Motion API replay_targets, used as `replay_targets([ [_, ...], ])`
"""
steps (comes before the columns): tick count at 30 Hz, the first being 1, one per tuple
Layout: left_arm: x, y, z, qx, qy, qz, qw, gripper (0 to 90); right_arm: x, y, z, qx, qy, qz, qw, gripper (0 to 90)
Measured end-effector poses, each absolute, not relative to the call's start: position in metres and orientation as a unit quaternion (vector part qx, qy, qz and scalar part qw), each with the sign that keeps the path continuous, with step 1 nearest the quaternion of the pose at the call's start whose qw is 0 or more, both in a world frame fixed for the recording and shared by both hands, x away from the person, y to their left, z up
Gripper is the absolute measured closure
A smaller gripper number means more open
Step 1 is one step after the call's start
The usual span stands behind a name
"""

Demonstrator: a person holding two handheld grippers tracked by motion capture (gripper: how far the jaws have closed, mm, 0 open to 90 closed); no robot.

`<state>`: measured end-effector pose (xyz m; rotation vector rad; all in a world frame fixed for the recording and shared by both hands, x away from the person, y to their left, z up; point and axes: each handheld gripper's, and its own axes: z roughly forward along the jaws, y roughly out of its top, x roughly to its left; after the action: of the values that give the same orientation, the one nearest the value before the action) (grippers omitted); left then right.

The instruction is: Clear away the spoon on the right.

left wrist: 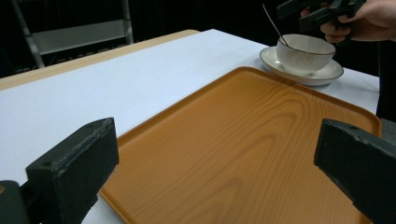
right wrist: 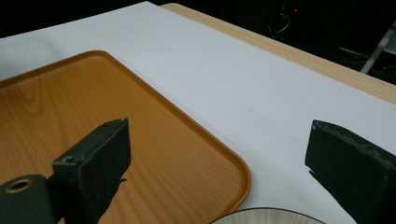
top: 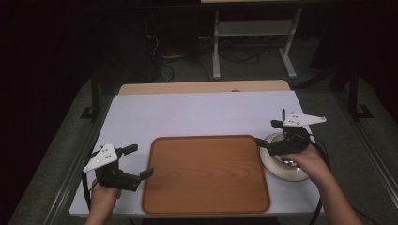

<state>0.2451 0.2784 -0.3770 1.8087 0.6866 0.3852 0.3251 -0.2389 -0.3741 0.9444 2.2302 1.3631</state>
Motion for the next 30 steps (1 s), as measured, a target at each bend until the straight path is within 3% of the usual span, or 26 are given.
replay_targets([
  [14,0.244,0.284,-0.379,0.764,0.296,0.159,0.550,0.0,0.347,-0.253,-0.363,0.368,0.786,0.464,0.178,19.6],
  [18,0.243,0.284,-0.379,0.765,0.296,0.160,0.549,0.0,0.355,-0.257,-0.363,0.374,0.786,0.463,0.164,32.6],
  [20,0.244,0.284,-0.379,0.766,0.297,0.159,0.548,0.0,0.356,-0.257,-0.363,0.375,0.788,0.459,0.166,34.5],
  [22,0.243,0.284,-0.379,0.768,0.294,0.158,0.546,0.0,0.358,-0.259,-0.364,0.380,0.787,0.452,0.178,45.4],
  [24,0.243,0.283,-0.379,0.769,0.293,0.158,0.546,0.0,0.359,-0.260,-0.364,0.383,0.786,0.450,0.180,49.3],
  [26,0.242,0.282,-0.379,0.772,0.290,0.159,0.543,0.0,0.360,-0.261,-0.366,0.387,0.790,0.438,0.186,61.2],
  [28,0.242,0.281,-0.379,0.774,0.288,0.159,0.541,0.0,0.361,-0.262,-0.367,0.391,0.791,0.432,0.187,64.6],
  [30,0.242,0.280,-0.379,0.776,0.286,0.159,0.539,0.0,0.364,-0.263,-0.371,0.407,0.794,0.410,0.188,77.5],
])
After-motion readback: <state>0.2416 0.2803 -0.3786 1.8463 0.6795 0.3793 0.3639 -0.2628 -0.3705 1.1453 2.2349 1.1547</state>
